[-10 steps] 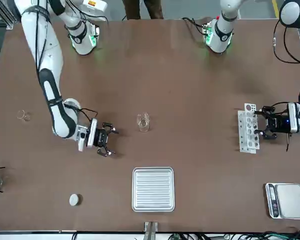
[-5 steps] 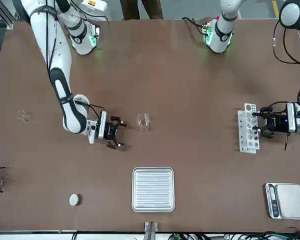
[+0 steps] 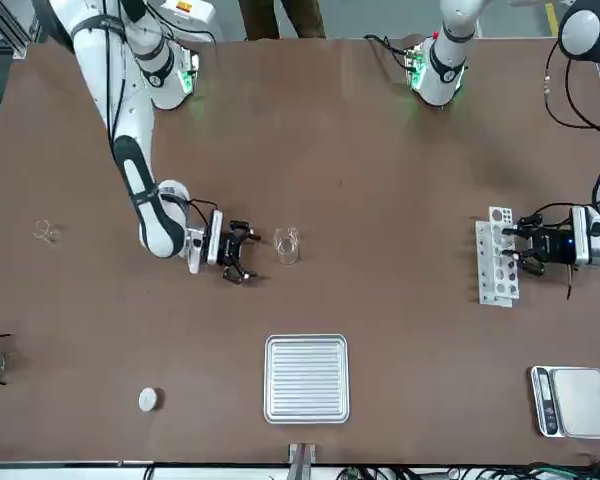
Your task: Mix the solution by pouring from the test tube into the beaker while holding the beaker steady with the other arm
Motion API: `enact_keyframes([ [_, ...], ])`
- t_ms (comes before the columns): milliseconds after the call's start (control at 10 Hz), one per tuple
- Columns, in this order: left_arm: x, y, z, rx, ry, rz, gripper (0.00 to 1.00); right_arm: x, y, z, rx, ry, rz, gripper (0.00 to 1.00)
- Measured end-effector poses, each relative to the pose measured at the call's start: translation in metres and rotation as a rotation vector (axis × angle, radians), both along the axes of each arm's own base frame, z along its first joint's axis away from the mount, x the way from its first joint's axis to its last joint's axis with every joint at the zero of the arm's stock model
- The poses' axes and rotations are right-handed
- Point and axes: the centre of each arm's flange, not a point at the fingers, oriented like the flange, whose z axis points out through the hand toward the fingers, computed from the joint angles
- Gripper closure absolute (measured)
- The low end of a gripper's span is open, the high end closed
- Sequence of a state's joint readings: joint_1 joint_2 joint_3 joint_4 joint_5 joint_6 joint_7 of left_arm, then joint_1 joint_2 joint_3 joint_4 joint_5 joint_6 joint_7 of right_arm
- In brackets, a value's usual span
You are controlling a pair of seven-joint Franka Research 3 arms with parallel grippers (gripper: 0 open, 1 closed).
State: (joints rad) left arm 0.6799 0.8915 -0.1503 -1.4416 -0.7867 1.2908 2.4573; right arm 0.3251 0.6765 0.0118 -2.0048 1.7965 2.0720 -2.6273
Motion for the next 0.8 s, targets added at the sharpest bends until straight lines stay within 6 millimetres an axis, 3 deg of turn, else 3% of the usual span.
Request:
enact_keyframes([
  [800, -0.002, 0.000, -0.008, -0.010, 0.009, 0.006, 0.59, -0.017, 0.023, -0.008, 0.026, 0.019, -0.044, 0.00],
])
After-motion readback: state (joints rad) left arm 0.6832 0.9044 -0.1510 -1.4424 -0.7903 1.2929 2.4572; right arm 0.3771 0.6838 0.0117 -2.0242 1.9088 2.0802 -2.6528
